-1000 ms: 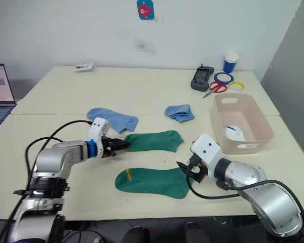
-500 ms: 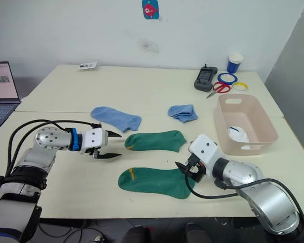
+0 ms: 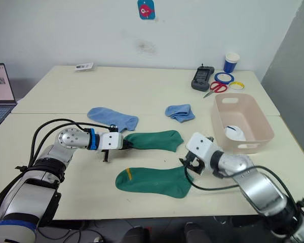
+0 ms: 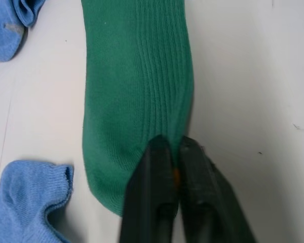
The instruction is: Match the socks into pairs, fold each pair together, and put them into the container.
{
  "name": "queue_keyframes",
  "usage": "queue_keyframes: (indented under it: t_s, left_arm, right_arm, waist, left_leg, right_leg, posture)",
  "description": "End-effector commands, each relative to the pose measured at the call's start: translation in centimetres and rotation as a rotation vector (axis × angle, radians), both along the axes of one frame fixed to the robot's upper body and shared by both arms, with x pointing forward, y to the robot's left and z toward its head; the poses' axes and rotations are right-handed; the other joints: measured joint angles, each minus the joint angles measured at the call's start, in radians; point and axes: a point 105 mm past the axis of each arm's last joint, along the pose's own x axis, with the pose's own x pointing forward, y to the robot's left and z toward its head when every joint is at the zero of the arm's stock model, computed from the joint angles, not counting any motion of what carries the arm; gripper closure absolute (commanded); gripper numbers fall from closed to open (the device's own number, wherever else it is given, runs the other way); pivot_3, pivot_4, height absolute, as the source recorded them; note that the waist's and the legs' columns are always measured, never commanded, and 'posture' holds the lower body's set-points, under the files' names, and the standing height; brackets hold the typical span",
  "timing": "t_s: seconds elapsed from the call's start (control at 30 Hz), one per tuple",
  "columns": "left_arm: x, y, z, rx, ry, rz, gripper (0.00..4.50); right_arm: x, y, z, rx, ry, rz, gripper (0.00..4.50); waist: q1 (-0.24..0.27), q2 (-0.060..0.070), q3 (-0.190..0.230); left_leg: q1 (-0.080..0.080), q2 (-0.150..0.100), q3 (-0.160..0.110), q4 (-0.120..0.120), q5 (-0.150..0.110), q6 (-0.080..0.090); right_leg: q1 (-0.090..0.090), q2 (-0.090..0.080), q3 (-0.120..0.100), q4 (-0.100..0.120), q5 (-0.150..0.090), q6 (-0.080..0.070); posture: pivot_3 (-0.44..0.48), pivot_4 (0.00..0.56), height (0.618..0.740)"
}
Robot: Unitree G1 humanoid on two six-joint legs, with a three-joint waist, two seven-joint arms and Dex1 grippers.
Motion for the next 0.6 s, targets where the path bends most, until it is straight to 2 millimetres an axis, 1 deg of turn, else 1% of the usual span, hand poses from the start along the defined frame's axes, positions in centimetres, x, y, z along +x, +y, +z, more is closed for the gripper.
queue_keyframes:
  t_s: [0.03,0.17,0.2,0.3,0.37,0.43,0.47,0.6]
  left_arm:
    - [0.5,-0.4,1.2,-0.011,-0.046,-0.011,4.49]
    - [0.6,-0.6,1.3,-0.02,-0.052,-0.009,4.49]
    - [0.6,-0.6,1.3,-0.02,-0.053,-0.01,4.49]
    - [0.4,-0.5,1.2,-0.021,-0.054,-0.012,4.49]
    - [0.4,-0.4,1.1,-0.022,-0.056,-0.013,4.49]
    - [0.3,-0.4,1.1,-0.018,-0.06,-0.017,4.5]
    - [0.3,-0.4,1.0,-0.016,-0.06,-0.019,4.5]
    - [0.3,-0.4,0.9,-0.012,-0.064,-0.021,4.5]
  right_arm:
    - [1.5,1.4,0.0,-0.034,-0.054,0.098,0.0]
    - [2.6,2.4,-1.2,-0.063,-0.038,0.18,0.0]
    - [2.7,2.4,-1.6,-0.087,-0.036,0.192,0.0]
    - [3.1,2.1,-2.8,-0.155,-0.018,0.227,0.0]
    - [3.3,1.9,-3.1,-0.146,0.004,0.225,0.0]
    - [3.4,1.9,-3.4,-0.122,0.036,0.216,0.39]
    - [3.5,1.9,-3.5,-0.114,0.049,0.213,0.5]
    - [4.1,2.2,-3.6,-0.059,0.099,0.178,1.74]
  waist:
    - [0.0,0.0,0.0]
    - [0.003,0.0,0.0]
    - [0.004,0.0,0.0]
    - [0.004,0.0,0.0]
    - [0.004,0.0,0.0]
    - [0.004,0.0,0.0]
    - [0.004,0.0,0.0]
    - [0.002,0.0,0.0]
  left_leg:
    - [0.0,0.0,0.0,0.0,0.0,0.0]
    - [-0.001,0.0,0.0,0.0,0.0,0.0]
    - [-0.002,0.0,0.0,0.0,0.0,0.0]
    - [-0.002,0.0,0.001,0.0,0.0,0.0]
    - [-0.002,0.0,0.001,0.0,0.0,0.0]
    - [-0.002,0.0,0.001,0.0,0.0,0.0]
    - [-0.002,0.0,0.0,0.0,0.0,0.0]
    - [0.0,0.0,0.001,0.001,0.0,0.0]
  right_leg:
    - [0.0,0.001,0.001,0.0,0.0,0.0]
    - [0.0,0.0,0.0,-0.001,0.001,-0.002]
    - [0.0,0.0,0.0,-0.001,0.003,-0.004]
    - [-0.001,-0.002,0.0,-0.001,0.003,-0.005]
    - [-0.001,-0.002,0.0,-0.001,0.003,-0.005]
    - [-0.001,-0.002,0.0,0.0,0.003,-0.005]
    - [-0.001,-0.002,0.0,0.0,0.003,-0.005]
    - [-0.001,-0.002,0.0,0.004,0.003,-0.005]
  posture:
    - [0.0,0.15,0.732]
    - [0.0,0.15,0.732]
    - [0.0,0.15,0.732]
    - [0.0,0.15,0.732]
    - [0.0,0.15,0.732]
    - [0.0,0.15,0.732]
    - [0.0,0.15,0.732]
    - [0.0,0.15,0.732]
